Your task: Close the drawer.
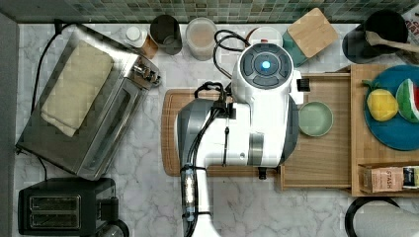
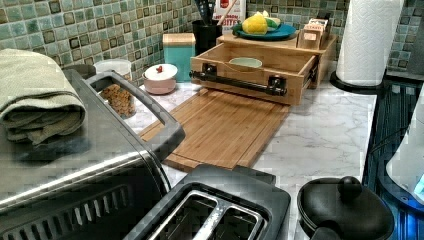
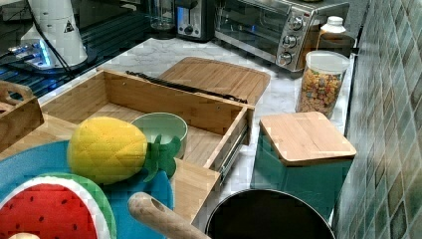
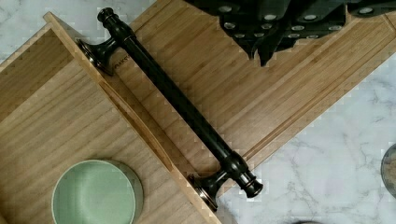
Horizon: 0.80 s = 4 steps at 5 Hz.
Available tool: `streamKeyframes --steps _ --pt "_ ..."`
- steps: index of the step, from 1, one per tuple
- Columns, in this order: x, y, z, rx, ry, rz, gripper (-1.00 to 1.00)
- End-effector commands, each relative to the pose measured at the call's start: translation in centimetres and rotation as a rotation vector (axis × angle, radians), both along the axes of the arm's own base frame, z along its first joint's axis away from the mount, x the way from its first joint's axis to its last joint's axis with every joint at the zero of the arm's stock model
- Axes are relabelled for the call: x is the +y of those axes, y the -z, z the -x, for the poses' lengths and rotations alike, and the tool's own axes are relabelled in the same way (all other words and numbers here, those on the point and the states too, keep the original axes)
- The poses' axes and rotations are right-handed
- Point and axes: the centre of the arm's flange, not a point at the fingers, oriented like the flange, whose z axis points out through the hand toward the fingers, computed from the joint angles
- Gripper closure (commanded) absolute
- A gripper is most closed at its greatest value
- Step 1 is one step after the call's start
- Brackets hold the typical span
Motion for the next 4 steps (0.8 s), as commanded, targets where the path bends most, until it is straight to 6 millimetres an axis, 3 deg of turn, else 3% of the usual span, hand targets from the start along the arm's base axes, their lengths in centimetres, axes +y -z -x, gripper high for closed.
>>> streamKeyframes --steps 1,2,3,4 --pt "-0.1 0.5 0.2 0.010 0.000 0.005 1.00" --pt "0.7 0.9 0.6 0.032 -0.128 0.000 1.00" --pt "2.5 1.3 2.2 -0.023 -0.325 -0.027 1.00" --pt "5.3 1.8 3.4 -0.054 -0.425 -0.006 1.00"
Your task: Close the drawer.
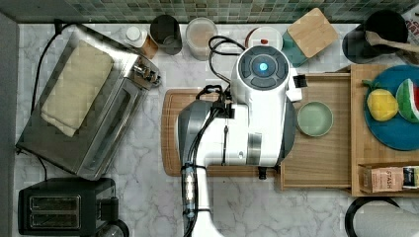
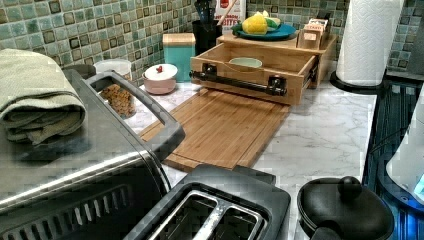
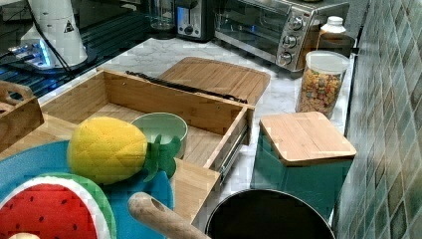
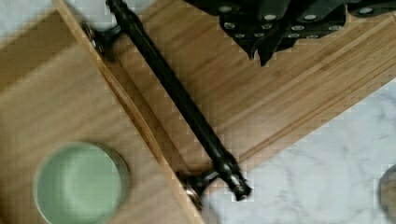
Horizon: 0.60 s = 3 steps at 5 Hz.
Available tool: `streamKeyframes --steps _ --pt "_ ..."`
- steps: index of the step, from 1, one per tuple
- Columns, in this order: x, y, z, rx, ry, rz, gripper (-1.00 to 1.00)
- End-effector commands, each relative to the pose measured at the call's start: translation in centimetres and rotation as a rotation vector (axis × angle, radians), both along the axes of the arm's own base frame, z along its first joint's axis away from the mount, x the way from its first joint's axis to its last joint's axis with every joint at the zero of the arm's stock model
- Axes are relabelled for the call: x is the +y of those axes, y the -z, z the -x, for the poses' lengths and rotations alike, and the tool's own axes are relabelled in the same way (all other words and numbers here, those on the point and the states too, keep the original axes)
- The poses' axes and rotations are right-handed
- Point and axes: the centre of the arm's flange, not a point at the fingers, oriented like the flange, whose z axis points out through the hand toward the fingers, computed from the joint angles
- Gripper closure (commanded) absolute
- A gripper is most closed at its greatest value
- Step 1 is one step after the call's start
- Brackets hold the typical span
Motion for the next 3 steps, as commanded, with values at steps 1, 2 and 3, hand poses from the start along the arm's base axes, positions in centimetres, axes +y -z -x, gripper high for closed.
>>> streamKeyframes --steps 1,2,3 --pt "6.7 1.2 3.9 -0.063 -0.371 0.006 1.00" --pt "7.4 2.6 4.1 -0.026 -0.515 0.009 1.00" --pt "7.7 3.0 3.8 -0.018 -0.586 0.041 1.00"
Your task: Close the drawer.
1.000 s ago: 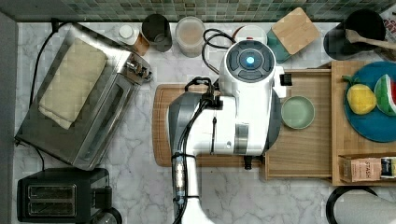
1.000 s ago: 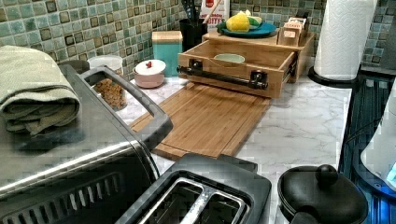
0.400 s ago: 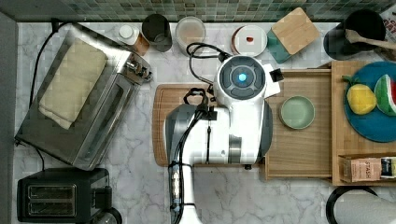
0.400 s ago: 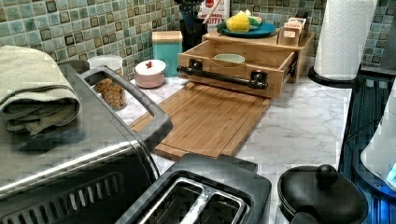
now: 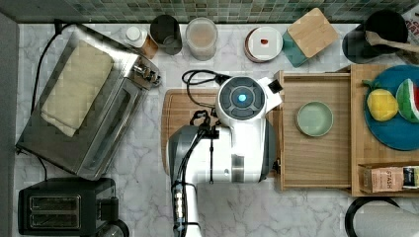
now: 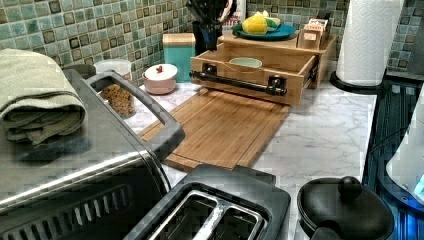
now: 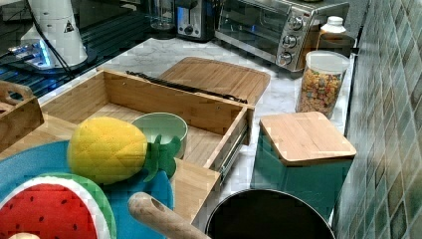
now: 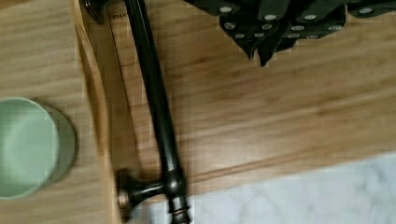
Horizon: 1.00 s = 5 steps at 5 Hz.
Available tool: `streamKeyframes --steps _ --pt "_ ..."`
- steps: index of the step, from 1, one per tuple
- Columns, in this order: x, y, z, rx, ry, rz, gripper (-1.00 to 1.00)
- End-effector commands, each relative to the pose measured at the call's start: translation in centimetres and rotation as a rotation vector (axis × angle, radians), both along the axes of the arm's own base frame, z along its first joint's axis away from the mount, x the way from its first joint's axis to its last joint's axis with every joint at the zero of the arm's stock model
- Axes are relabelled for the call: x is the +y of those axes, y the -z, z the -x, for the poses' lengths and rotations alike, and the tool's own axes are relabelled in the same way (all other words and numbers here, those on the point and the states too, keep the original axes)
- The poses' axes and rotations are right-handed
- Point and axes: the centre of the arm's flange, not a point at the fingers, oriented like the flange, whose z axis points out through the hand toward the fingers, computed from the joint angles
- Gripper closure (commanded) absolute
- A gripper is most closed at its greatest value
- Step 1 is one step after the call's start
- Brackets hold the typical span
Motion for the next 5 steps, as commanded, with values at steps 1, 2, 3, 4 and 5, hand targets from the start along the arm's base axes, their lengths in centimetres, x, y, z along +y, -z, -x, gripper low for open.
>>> streamKeyframes --steps 1,2,3,4,5 --pt "6.1 0.4 1.5 -0.067 -0.270 0.132 1.00" --pt "7.4 2.7 1.6 -0.058 -0.277 0.191 1.00" --pt "6.6 4.9 1.3 -0.062 -0.237 0.220 1.00" --pt "5.4 6.8 0.2 0.001 -0.182 0.227 1.00" --pt "4.9 8.8 0.4 -0.020 -0.182 0.242 1.00"
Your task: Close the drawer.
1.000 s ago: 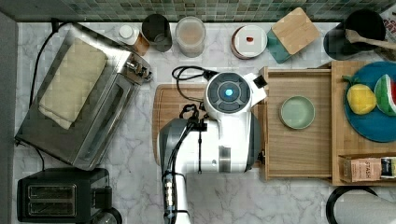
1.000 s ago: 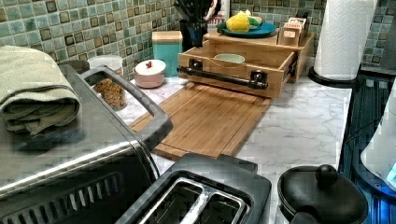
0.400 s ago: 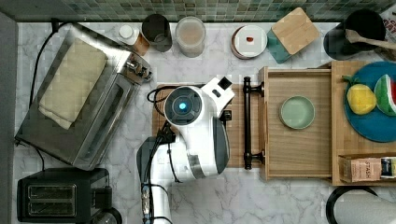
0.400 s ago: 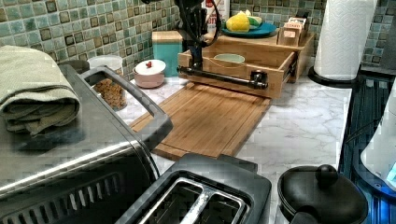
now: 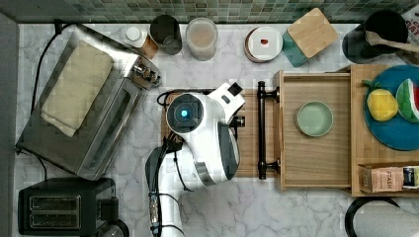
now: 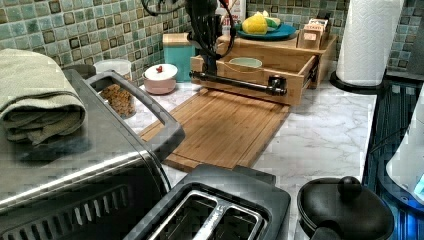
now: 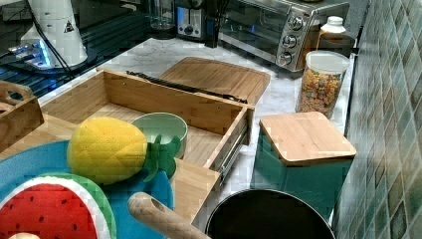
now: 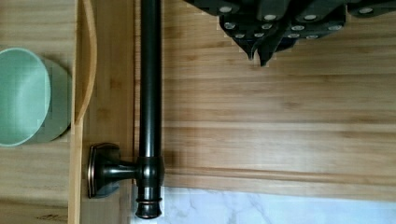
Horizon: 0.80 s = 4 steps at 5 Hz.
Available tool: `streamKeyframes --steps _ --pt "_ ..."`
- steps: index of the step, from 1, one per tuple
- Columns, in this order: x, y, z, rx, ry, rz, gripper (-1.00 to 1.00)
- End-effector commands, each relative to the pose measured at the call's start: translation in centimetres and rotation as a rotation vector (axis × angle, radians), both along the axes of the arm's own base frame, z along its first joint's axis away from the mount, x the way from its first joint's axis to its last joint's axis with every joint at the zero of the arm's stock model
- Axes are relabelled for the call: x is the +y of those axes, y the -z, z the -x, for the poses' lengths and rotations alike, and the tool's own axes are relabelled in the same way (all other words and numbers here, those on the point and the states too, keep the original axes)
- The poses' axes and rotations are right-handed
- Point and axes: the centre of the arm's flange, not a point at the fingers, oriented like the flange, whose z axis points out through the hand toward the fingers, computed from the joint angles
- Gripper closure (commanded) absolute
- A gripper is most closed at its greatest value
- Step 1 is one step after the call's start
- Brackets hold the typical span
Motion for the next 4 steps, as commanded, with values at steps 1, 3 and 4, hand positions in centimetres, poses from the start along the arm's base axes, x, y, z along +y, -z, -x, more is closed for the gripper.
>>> streamKeyframes --steps 1,3,4 --pt "-0.2 4.5 0.0 -0.033 0.022 0.000 1.00" --pt "-2.7 6.6 -0.8 -0.022 -0.010 -0.009 1.00" --pt "-4.8 8.1 -1.5 -0.013 -0.030 -0.018 1.00"
